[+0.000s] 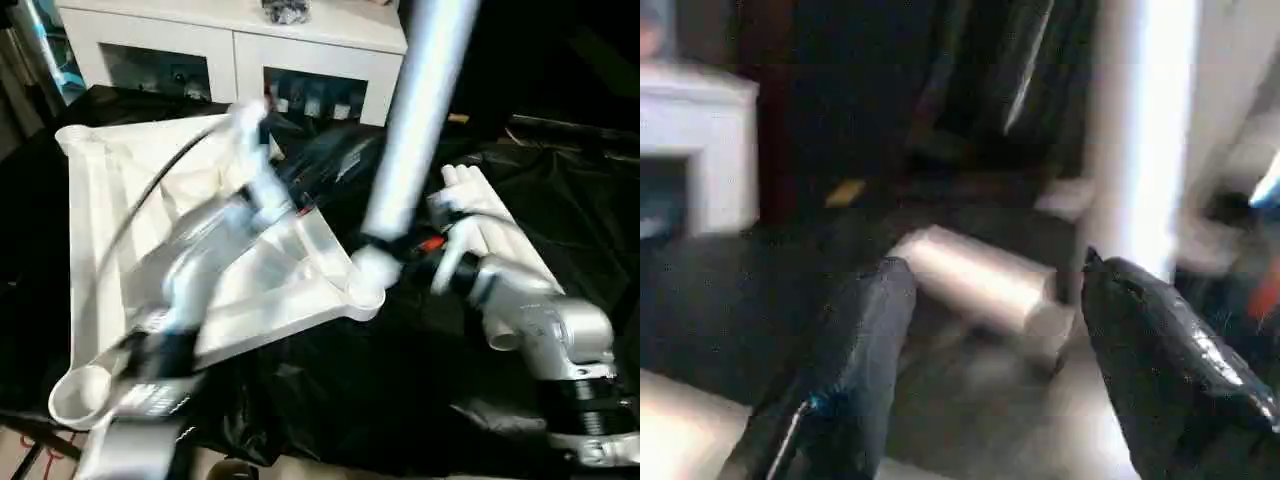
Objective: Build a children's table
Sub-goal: Pick table leg
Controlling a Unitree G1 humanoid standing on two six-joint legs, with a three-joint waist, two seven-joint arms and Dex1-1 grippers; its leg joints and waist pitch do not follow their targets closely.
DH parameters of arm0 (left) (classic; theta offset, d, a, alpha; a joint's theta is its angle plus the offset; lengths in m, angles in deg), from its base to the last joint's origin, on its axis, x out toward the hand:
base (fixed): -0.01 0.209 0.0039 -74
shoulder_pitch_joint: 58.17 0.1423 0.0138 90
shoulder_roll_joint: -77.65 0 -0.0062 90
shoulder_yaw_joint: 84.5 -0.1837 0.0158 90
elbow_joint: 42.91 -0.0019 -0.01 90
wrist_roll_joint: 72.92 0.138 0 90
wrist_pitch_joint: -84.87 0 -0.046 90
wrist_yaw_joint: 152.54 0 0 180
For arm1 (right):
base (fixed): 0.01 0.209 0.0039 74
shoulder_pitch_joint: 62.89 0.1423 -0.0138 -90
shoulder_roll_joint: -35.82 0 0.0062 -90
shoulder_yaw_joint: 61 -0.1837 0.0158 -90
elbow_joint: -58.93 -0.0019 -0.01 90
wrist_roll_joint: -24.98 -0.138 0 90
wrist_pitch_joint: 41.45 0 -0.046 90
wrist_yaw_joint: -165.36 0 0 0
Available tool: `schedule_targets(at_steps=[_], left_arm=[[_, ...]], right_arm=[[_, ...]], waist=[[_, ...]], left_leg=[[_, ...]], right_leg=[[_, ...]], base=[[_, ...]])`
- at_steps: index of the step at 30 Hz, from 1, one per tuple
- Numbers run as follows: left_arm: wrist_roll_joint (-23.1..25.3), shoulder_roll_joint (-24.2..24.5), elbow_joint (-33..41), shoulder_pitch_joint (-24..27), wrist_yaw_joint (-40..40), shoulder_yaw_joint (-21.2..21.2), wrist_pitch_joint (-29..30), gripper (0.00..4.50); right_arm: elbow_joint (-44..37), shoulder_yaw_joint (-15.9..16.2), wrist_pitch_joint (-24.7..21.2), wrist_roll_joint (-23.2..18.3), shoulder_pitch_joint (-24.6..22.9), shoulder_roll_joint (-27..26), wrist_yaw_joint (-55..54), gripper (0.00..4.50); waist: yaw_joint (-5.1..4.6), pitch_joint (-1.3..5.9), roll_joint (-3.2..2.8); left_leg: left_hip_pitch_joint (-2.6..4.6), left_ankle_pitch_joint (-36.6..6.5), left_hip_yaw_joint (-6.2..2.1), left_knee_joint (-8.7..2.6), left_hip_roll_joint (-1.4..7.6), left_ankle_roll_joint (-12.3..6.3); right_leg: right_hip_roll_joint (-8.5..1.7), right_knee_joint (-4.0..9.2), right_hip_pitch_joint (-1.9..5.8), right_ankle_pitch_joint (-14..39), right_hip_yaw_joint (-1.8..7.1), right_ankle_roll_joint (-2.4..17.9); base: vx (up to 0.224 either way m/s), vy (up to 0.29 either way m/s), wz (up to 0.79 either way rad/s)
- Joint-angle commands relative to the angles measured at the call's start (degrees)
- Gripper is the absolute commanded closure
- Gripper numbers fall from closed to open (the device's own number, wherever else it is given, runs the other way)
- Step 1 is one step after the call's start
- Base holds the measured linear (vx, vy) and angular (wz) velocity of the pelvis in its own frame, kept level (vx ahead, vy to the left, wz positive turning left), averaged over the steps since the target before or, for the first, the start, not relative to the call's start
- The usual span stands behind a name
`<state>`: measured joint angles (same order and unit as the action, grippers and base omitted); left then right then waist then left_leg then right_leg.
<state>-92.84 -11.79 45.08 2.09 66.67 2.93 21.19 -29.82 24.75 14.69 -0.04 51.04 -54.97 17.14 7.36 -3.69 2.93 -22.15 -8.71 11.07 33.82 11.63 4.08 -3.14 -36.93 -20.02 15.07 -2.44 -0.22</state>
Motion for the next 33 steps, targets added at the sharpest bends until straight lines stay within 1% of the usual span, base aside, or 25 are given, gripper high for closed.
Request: schedule_targets(at_steps=[1,2,3,4,5,9,10,12,13,14,15,16,17,18,19,21,23,24,26,27,29,30,31,32,33], left_arm=[[4.3,1.0,1.1,1.5,0.5,-3.6,-3.0,1.45],[6.1,1.2,1.3,3.5,-0.1,-4.8,-4.5,1.45],[6.1,1.3,1.3,3.9,-0.2,-5.0,-4.1,1.45],[6.1,1.3,1.5,4.6,-0.5,-5.2,-3.4,1.45],[7.1,1.3,2.4,6.6,-1.5,-6.4,-2.6,1.45],[8.5,1.3,3.9,8.6,-3.6,-7.8,-1.7,1.45],[8.6,1.0,3.9,8.8,-4.3,-7.6,-1.9,1.45],[11.0,-1.7,3.4,10.2,-11.2,-5.6,-3.1,1.45],[12.3,-3.2,3.2,11.0,-15.4,-3.5,-4.2,1.45],[13.5,-4.9,3.6,12.1,-20.8,-0.5,-6.0,1.45],[13.6,-5.3,4.1,12.4,-21.9,0.2,-6.2,1.45],[13.4,-6.6,5.0,13.0,-24.9,2.4,-5.8,1.45],[13.5,-7.3,5.5,13.2,-27.0,3.6,-5.6,1.45],[13.8,-7.8,5.7,13.5,-29.0,4.8,-5.9,1.45],[14.0,-7.9,5.8,13.7,-30.3,5.5,-6.2,1.45],[15.5,-7.3,6.8,14.0,-31.9,5.9,-7.1,1.45],[15.7,-7.6,7.9,14.4,-32.3,6.0,-6.5,1.45],[15.5,-7.7,8.4,14.6,-31.7,5.7,-6.5,1.45],[13.0,-7.0,8.7,15.1,-24.8,2.7,-8.2,1.45],[11.8,-6.1,8.1,15.1,-20.1,0.5,-9.0,1.45],[11.6,-4.3,6.0,14.8,-15.4,-2.9,-7.0,1.45],[10.5,-3.3,4.6,13.6,-11.4,-4.9,-5.3,1.45],[10.5,-3.3,4.6,13.6,-11.4,-4.9,-5.3,1.45],[9.9,-2.8,3.1,12.6,-8.0,-6.6,-4.0,1.45],[9.8,-2.6,2.8,12.4,-7.2,-7.0,-3.6,1.45]], right_arm=[[-0.4,-2.4,3.9,2.1,-0.8,-0.3,-3.4,2.62],[-0.7,-4.1,6.5,3.1,-1.4,-1.0,-5.9,2.62],[-1.0,-4.3,6.5,3.1,-1.6,-1.1,-6.3,2.62],[-1.5,-4.7,6.5,3.2,-2.0,-1.4,-7.0,2.62],[-2.9,-5.4,5.4,2.5,-3.4,-1.3,-7.5,2.62],[-4.1,-6.2,4.3,1.4,-4.8,-2.0,-8.4,2.62],[-4.1,-6.0,4.4,1.6,-4.9,-2.0,-8.6,2.62],[-4.1,-4.5,4.8,3.9,-5.8,-2.6,-11.1,2.62],[-4.6,-2.9,4.6,5.6,-6.3,-2.9,-12.4,2.62],[-6.2,0.0,3.8,7.4,-7.0,-3.0,-13.0,2.62],[-6.7,0.7,3.5,7.7,-7.1,-3.1,-13.0,2.62],[-7.4,2.5,3.1,9.0,-7.2,-3.3,-13.8,2.62],[-6.8,2.9,2.8,9.2,-6.8,-4.0,-14.4,2.62],[-5.7,3.1,3.0,9.4,-6.4,-5.1,-15.1,2.62],[-5.0,3.2,3.1,9.4,-6.2,-5.9,-15.6,2.62],[-1.9,2.6,4.6,12.1,-4.7,-7.3,-19.8,2.62],[-1.2,2.3,7.0,12.8,-4.0,-8.0,-20.6,2.62],[-1.6,1.9,7.0,12.2,-3.9,-8.3,-20.8,2.62],[-2.2,-0.2,6.9,8.7,-3.5,-9.2,-19.7,2.62],[-1.5,-1.3,6.9,8.3,-2.8,-9.3,-20.7,2.62],[-0.2,-0.7,7.9,9.1,-3.0,-8.0,-19.1,2.62],[-0.4,-0.6,7.6,8.8,-2.8,-6.8,-16.5,2.62],[-0.4,-0.6,7.6,8.8,-2.8,-6.8,-16.5,2.62],[-1.8,-1.3,6.7,5.0,-3.5,-6.0,-11.6,2.62],[-1.8,-1.1,6.7,4.9,-3.7,-5.7,-11.0,2.62]], waist=[[-0.56,4.22,-1.79],[-0.49,4.22,-2.5],[-0.6,4.11,-2.16],[-0.59,4.23,-2.36],[-0.63,4.21,-2.15],[-1.07,4.11,-2.75],[-1.28,4.01,-2.64],[-1.73,3.92,-2.34],[-1.99,3.9,-2.12],[-2.35,3.89,-1.36],[-2.46,3.88,-1.47],[-2.4,4.05,-0.98],[-2.44,3.95,-1.18],[-2.46,3.94,-0.46],[-2.41,3.81,-0.68],[-2.26,3.8,-0.41],[-1.89,4.06,-0.91],[-1.77,4.18,-1.02],[-1.3,4.48,-0.96],[-1.11,4.46,-1.65],[-1.01,4.32,-1.39],[-1.07,4.13,-1.08],[-1.06,4.19,-1.16],[-1.24,4.08,-1.19],[-1.29,4.09,-1.15]], left_leg=[[2.17,-9.8,-1.44,-3.97,2.13,3.93],[2.07,-9.9,-1.48,-3.91,2.03,4.11],[2.04,-10.6,-1.39,-4.03,2.03,4.05],[2.12,-11.1,-1.35,-3.95,1.99,4.12],[1.84,-10.7,-1.35,-3.97,1.85,3.42],[1.62,-11.0,-1.37,-3.96,1.75,2.32],[1.66,-11.4,-1.34,-3.96,1.77,2.12],[1.47,-10.9,-1.34,-4.01,2.01,1.87],[1.48,-10.6,-1.29,-3.95,1.89,1.52],[1.16,-9.7,-1.35,-3.86,1.91,1.18],[0.99,-9.2,-1.38,-3.81,1.78,0.87],[1.06,-8.4,-1.28,-3.64,1.73,-0.01],[1.07,-7.8,-1.29,-3.66,1.71,-0.49],[1.13,-7.8,-1.18,-3.59,1.76,-0.8],[1.21,-8.0,-1.19,-3.68,1.81,-1.02],[1.35,-8.0,-1.21,-3.72,1.96,-1.0],[1.65,-7.0,-1.26,-3.63,2.09,0.04],[1.65,-6.3,-1.24,-3.53,2.1,0.21],[1.45,-4.5,-1.26,-3.31,1.91,-0.27],[1.52,-4.8,-1.28,-3.33,1.83,-0.03],[1.68,-7.4,-1.18,-3.59,1.81,1.16],[1.58,-9.8,-1.18,-3.87,1.75,2.26],[1.6,-10.2,-1.12,-3.87,1.74,2.5],[1.43,-11.4,-1.18,-4.01,1.71,2.72],[1.47,-11.9,-1.18,-4.03,1.75,2.65]], right_leg=[[-4.35,4.11,1.17,-4.9,2.43,7.9],[-4.47,4.0,1.04,-5.1,2.51,8.1],[-4.52,4.39,1.0,-4.2,2.53,8.0],[-4.46,4.28,1.03,-3.7,2.54,8.3],[-4.41,4.18,1.31,-3.7,2.56,8.6],[-4.43,4.45,1.13,-1.7,2.57,9.0],[-4.42,4.63,1.07,-0.5,2.63,9.1],[-4.42,4.66,1.18,-0.4,2.66,9.4],[-4.36,4.74,1.2,-0.4,2.64,9.4],[-4.27,4.69,1.5,-1.3,2.55,9.4],[-4.36,4.62,1.68,-1.5,2.56,9.3],[-4.44,4.68,1.58,-1.1,2.64,8.8],[-4.41,4.71,1.38,-1.3,2.6,8.8],[-4.36,4.73,1.29,-0.9,2.62,8.8],[-4.45,4.78,1.03,0.1,2.63,9.0],[-4.42,4.85,0.82,0.9,2.64,8.6],[-4.25,4.38,0.45,-0.9,2.62,8.0],[-4.05,4.05,0.32,-4.1,2.62,7.6],[-3.81,3.5,0.26,-9.7,2.55,6.7],[-3.83,3.45,0.1,-9.8,2.55,6.5],[-3.85,3.76,-0.08,-7.5,2.54,6.1],[-4.03,4.0,0.07,-4.0,2.59,5.7],[-4.07,4.07,0.09,-3.2,2.63,5.6],[-4.23,4.3,0.19,-1.7,2.72,5.5],[-4.32,4.38,0.21,-1.1,2.75,5.6]], base=[[0.0,0.0,0.0],[0.0,0.0,0.0],[0.0,0.0,0.0],[0.0,0.0,0.0],[0.0,0.0,0.0],[0.0,0.0,0.0],[0.0,0.0,0.0],[0.0,0.0,0.0],[0.0,0.0,0.0],[0.0,0.0,0.0],[0.0,0.0,0.0],[0.0,0.0,0.0],[0.0,0.0,0.0],[0.0,0.0,0.0],[0.0,0.0,0.0],[0.0,0.0,0.0],[0.0,0.0,0.0],[0.0,0.0,0.0],[0.0,0.0,0.0],[0.0,0.0,0.0],[0.0,0.0,0.0],[0.0,0.0,0.0],[0.0,0.0,0.0],[0.0,0.0,0.0],[0.0,0.0,0.0]])
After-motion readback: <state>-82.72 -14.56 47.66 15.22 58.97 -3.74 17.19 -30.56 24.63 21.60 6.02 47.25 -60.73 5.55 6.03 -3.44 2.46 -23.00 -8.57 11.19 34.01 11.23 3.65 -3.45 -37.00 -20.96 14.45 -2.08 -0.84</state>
